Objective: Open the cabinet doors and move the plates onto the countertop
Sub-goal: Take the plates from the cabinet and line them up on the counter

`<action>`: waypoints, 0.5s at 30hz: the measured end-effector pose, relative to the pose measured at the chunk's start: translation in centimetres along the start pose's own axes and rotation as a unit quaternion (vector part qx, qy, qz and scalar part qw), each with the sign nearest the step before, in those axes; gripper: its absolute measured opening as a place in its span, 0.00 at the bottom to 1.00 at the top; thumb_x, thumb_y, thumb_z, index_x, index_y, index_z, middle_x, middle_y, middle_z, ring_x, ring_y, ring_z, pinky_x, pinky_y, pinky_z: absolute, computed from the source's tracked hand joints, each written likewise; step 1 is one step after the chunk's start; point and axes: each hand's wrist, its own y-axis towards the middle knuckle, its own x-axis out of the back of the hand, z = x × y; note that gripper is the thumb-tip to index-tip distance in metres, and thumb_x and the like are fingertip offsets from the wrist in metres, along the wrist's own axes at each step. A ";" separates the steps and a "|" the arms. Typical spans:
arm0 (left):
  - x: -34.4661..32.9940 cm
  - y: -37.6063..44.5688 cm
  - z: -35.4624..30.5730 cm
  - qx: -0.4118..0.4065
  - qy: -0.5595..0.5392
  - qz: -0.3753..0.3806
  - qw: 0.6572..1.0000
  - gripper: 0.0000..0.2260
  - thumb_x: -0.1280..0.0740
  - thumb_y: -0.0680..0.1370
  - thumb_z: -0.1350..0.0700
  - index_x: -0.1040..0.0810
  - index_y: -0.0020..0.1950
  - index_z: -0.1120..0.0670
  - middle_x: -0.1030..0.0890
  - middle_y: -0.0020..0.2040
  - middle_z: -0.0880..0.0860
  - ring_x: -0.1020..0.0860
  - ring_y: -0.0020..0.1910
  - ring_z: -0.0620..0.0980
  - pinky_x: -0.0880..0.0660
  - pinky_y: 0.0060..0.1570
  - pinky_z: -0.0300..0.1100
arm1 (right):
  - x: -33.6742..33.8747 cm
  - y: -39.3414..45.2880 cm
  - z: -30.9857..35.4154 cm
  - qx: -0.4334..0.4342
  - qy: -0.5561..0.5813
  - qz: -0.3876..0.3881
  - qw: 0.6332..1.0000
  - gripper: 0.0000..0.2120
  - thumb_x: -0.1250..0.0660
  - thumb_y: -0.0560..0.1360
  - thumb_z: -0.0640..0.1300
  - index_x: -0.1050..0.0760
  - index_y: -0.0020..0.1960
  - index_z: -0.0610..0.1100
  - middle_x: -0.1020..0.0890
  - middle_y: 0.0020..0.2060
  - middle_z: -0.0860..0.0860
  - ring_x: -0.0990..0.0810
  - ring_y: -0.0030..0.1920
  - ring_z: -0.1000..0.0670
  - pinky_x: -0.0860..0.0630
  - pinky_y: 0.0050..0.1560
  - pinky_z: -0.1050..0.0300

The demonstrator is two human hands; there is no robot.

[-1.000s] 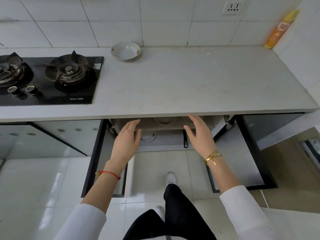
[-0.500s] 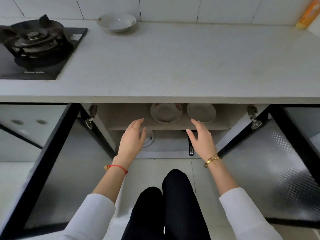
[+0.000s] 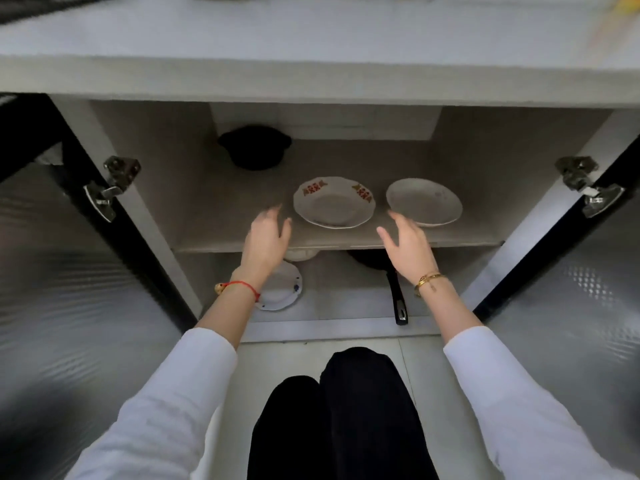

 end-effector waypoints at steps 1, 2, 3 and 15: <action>-0.3 0.4 0.3 0.002 0.001 0.000 1.000 0.20 0.41 0.82 0.52 0.32 0.72 0.60 0.26 0.67 0.62 0.28 0.67 0.60 0.32 0.65 0.49 | -0.4 0.3 -0.2 -0.006 -0.003 0.002 1.000 0.24 0.40 0.80 0.51 0.35 0.72 0.39 0.28 0.69 0.42 0.31 0.71 0.43 0.34 0.70 0.49; -0.6 0.8 0.6 0.004 0.001 0.001 1.000 0.21 0.41 0.82 0.52 0.32 0.72 0.60 0.27 0.67 0.62 0.29 0.67 0.60 0.31 0.64 0.49 | -0.8 0.6 -0.4 -0.013 -0.005 0.006 1.000 0.25 0.41 0.81 0.52 0.35 0.73 0.39 0.28 0.69 0.42 0.32 0.71 0.43 0.34 0.70 0.49; -0.8 1.2 0.8 0.007 0.002 0.003 1.000 0.21 0.41 0.82 0.52 0.32 0.72 0.59 0.26 0.67 0.62 0.28 0.67 0.60 0.31 0.64 0.49 | -1.1 0.9 -0.4 -0.019 -0.008 0.010 1.000 0.25 0.41 0.81 0.52 0.36 0.73 0.39 0.28 0.69 0.41 0.32 0.71 0.42 0.34 0.70 0.49; -3.7 7.6 2.0 0.082 -0.034 0.068 0.994 0.25 0.42 0.82 0.50 0.41 0.77 0.56 0.35 0.75 0.58 0.33 0.72 0.58 0.34 0.68 0.50 | -4.2 7.5 -0.6 -0.068 -0.018 0.037 0.997 0.20 0.41 0.80 0.48 0.33 0.67 0.38 0.21 0.56 0.37 0.21 0.54 0.36 0.23 0.51 0.48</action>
